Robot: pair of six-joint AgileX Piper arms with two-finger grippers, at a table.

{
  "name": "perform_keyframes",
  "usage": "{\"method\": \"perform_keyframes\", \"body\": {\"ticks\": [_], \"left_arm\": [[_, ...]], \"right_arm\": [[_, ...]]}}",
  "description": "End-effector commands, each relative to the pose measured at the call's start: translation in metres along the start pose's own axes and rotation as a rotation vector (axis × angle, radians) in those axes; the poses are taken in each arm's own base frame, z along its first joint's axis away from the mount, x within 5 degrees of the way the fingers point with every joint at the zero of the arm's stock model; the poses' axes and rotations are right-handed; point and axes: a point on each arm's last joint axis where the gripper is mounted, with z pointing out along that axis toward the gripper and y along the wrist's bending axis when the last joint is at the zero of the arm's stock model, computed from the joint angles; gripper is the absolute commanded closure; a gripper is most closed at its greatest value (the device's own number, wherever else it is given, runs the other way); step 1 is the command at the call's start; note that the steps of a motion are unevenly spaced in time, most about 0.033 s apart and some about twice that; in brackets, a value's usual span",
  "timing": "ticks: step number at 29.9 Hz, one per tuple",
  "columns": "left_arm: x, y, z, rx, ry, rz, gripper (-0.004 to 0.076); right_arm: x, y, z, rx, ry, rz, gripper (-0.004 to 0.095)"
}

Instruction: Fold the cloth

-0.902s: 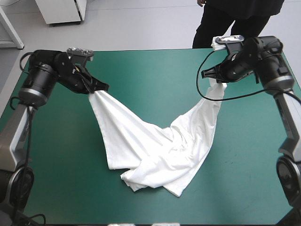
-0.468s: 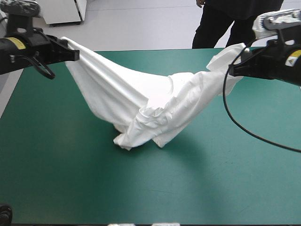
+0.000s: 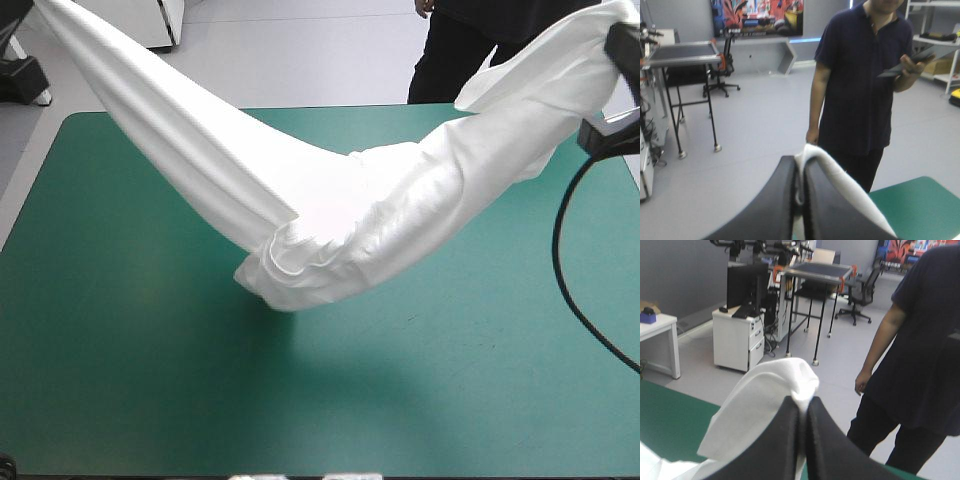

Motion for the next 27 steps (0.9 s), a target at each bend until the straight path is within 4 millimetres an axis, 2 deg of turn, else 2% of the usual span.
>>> {"method": "perform_keyframes", "body": {"ticks": [1, 6, 9, 14, 17, 19, 24, 27], "left_arm": [[-0.022, -0.011, -0.032, 0.065, -0.194, -0.017, 0.0733], [-0.016, -0.01, -0.029, 0.059, -0.128, -0.011, 0.0733], [-0.006, -0.008, -0.016, 0.059, -0.038, -0.015, 0.0733], [0.016, -0.001, 0.023, 0.053, 0.114, -0.035, 0.0733], [0.044, 0.006, 0.061, 0.051, 0.26, -0.063, 0.0733], [0.069, 0.011, 0.088, 0.044, 0.378, -0.082, 0.0733], [0.146, 0.022, 0.15, 0.035, 0.668, -0.128, 0.0733], [0.188, 0.027, 0.182, 0.034, 0.762, -0.138, 0.0733]], "right_arm": [[-0.022, 0.0, -0.014, 0.02, -0.152, -0.026, 0.0925], [-0.016, -0.002, -0.003, 0.016, -0.076, -0.028, 0.0925], [-0.008, -0.002, 0.008, 0.005, 0.0, -0.023, 0.0925], [0.008, -0.01, 0.038, 0.042, 0.146, 0.002, 0.0925], [0.028, -0.016, 0.068, 0.068, 0.262, 0.023, 0.0925], [0.046, -0.018, 0.089, 0.065, 0.347, 0.033, 0.0925], [0.111, -0.021, 0.15, 0.05, 0.556, 0.055, 0.0925], [0.15, -0.023, 0.186, 0.051, 0.62, 0.078, 0.0925]]}}
